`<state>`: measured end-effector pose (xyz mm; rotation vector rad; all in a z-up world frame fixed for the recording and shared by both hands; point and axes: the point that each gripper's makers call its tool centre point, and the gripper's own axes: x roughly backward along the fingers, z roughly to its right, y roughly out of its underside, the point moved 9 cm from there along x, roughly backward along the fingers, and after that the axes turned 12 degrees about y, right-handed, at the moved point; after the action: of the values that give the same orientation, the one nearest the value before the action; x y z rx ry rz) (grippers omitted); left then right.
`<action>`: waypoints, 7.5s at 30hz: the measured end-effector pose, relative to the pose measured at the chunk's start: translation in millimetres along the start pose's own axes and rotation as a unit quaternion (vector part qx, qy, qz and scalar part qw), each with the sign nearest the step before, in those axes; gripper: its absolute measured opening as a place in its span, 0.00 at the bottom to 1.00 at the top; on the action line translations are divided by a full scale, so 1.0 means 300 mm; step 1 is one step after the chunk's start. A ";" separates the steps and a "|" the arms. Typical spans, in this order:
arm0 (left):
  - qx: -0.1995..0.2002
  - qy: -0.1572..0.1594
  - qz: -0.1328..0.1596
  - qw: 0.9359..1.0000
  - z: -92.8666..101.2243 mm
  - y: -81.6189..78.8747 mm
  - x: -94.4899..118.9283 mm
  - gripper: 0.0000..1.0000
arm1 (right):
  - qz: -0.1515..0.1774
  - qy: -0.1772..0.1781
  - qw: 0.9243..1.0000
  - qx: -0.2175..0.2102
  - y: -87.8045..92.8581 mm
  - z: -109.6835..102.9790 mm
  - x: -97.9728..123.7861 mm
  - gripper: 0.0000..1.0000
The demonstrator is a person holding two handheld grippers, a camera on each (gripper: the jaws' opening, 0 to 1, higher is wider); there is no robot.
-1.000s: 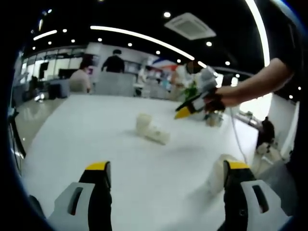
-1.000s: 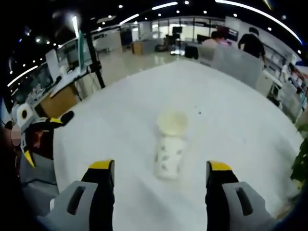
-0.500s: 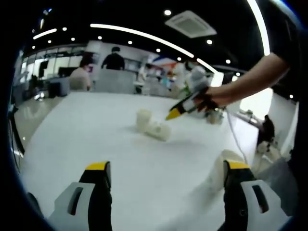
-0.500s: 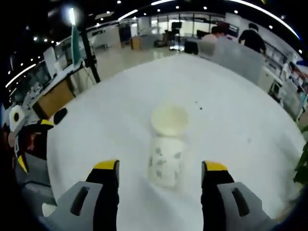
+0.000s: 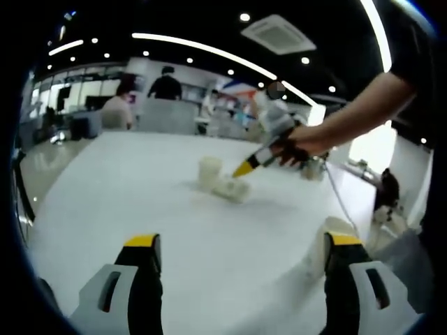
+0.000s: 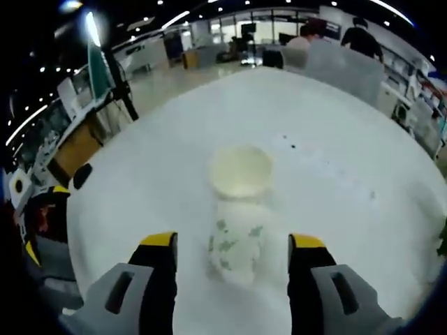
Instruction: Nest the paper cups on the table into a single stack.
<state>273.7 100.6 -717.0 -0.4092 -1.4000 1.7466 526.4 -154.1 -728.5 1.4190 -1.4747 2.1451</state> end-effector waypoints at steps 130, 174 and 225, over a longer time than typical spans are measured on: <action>-0.060 0.046 -0.037 0.996 0.114 -0.122 0.044 0.95 | 0.219 -0.057 0.972 -0.065 -0.065 0.005 0.497 0.37; -0.062 0.045 -0.039 0.996 0.152 -0.106 0.100 0.94 | 0.401 -0.184 0.886 -0.140 -0.042 -0.141 0.843 0.37; -0.053 0.050 -0.070 0.995 0.168 -0.081 0.098 0.95 | 0.467 -0.314 0.823 -0.080 0.166 -0.328 0.884 0.38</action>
<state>230.8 91.3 -671.4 -0.4381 -1.4197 1.5232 297.0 -191.6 -559.8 1.6152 -3.0383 1.8868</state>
